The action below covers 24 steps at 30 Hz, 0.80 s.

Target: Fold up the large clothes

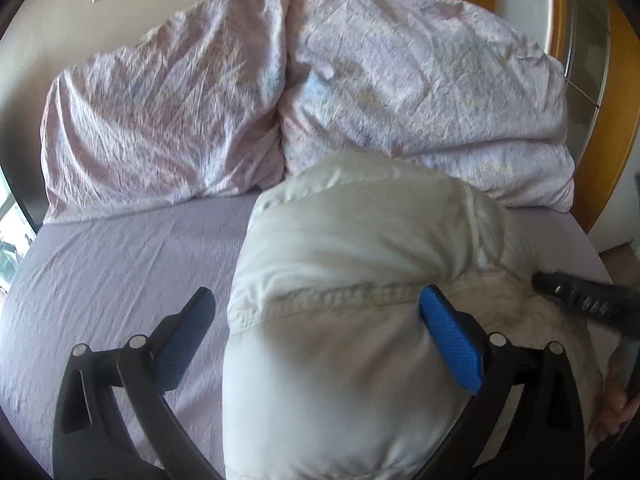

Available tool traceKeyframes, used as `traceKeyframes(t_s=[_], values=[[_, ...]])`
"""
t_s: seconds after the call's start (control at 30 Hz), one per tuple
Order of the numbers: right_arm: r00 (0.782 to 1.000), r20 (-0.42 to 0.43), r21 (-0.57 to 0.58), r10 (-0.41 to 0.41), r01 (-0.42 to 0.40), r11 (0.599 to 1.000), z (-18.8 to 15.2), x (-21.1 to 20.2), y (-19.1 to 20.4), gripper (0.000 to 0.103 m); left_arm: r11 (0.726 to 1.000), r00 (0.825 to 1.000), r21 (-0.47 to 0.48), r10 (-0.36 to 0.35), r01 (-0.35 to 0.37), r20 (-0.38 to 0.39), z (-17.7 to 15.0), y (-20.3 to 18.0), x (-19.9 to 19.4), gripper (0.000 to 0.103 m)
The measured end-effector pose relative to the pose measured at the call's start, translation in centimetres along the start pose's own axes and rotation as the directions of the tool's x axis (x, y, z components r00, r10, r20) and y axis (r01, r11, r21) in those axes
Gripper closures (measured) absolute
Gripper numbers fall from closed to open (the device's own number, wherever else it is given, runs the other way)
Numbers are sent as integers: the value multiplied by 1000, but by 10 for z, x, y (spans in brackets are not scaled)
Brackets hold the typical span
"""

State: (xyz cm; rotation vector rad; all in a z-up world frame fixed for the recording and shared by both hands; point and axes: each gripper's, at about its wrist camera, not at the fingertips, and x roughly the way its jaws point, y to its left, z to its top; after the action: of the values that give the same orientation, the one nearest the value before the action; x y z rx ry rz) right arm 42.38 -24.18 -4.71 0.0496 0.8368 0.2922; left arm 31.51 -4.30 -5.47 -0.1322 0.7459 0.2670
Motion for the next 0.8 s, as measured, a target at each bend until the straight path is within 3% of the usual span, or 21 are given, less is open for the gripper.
traceKeyframes(t_s=[0.2, 0.8], values=[[1000, 3, -12, -11, 11, 1000, -11, 12, 3, 67, 989, 992, -111, -107, 98, -71, -6, 15, 19, 2], [998, 59, -17, -17, 18, 1000, -21, 16, 2, 66, 997, 997, -40, -68, 67, -27, -18, 9, 25, 2]])
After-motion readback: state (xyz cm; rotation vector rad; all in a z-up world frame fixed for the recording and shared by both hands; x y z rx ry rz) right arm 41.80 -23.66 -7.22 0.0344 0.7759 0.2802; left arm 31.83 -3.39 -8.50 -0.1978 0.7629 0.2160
